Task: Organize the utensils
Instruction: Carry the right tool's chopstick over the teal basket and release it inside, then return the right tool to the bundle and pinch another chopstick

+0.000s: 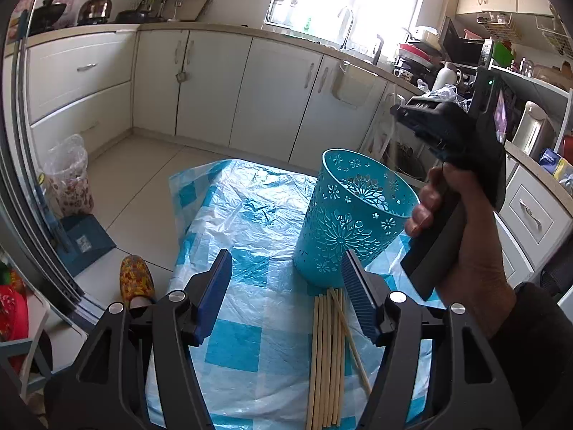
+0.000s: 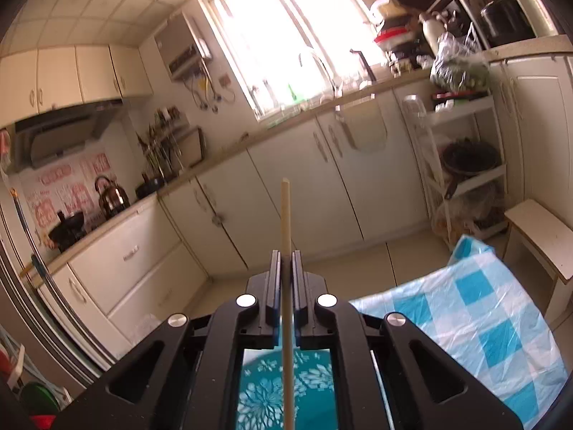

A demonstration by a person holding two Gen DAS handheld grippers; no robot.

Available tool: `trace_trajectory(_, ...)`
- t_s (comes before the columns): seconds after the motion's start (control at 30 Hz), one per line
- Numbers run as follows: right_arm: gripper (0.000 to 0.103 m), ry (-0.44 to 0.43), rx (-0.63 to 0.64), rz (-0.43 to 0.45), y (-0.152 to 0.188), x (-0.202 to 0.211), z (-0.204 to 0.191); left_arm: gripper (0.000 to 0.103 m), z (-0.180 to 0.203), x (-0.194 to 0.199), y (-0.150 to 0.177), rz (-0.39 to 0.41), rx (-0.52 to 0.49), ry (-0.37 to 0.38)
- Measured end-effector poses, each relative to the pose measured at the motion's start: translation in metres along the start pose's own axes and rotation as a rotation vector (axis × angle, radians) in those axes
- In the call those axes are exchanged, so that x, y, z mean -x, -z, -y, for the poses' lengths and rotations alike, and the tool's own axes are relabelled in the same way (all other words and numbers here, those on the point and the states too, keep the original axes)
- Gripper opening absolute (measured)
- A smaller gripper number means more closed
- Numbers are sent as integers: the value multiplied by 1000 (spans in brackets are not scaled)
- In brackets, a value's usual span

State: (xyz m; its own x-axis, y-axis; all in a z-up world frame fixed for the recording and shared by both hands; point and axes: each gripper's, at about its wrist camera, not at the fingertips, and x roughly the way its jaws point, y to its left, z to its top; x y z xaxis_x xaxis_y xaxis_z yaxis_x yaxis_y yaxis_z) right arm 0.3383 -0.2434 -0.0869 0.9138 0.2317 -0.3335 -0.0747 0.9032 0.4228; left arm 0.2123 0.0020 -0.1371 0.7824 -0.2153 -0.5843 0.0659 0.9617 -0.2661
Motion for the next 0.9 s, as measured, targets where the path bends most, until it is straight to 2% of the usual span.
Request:
trace_trajectory(0.3, 7, -19, 71, -84, 18, 11, -7, 62, -3, 3, -3, 9, 17, -7)
trace_trajectory(0.37, 7, -22, 66, -56, 15, 28, -5, 64, -1, 7, -4, 17, 14, -11)
trace_trajectory(0.47, 7, -25, 55, 4, 14, 77, 1, 66, 0, 15, -3, 26, 11, -18)
trace_trajectory(0.57, 7, -7, 75, -16, 32, 112, 5, 67, -3, 18, 0, 21, 13, -23)
trace_trajectory(0.63, 7, 9, 112, -123, 63, 121, 7, 68, -4, 19, 3, 9, 17, -26)
trace_trajectory(0.67, 7, 13, 136, -217, 85, 118, 8, 68, -5, 19, 5, 2, 18, -27)
trace_trajectory(0.7, 8, 16, 144, -271, 99, 114, 10, 68, -5, 18, 7, -7, 17, -30)
trace_trajectory(0.77, 18, 25, 163, -419, 135, 96, 13, 68, -4, 16, 12, -25, 14, -32)
trace_trajectory(0.8, 31, 27, 171, -450, 144, 90, 14, 68, -3, 16, 14, -31, 10, -32)
trace_trajectory(0.83, 35, 46, 189, -469, 153, 83, 13, 68, -1, 15, 17, -40, -1, -35)
trace_trajectory(0.9, 35, 48, 206, -510, 164, 68, 13, 68, 1, 16, 21, -49, -15, -39)
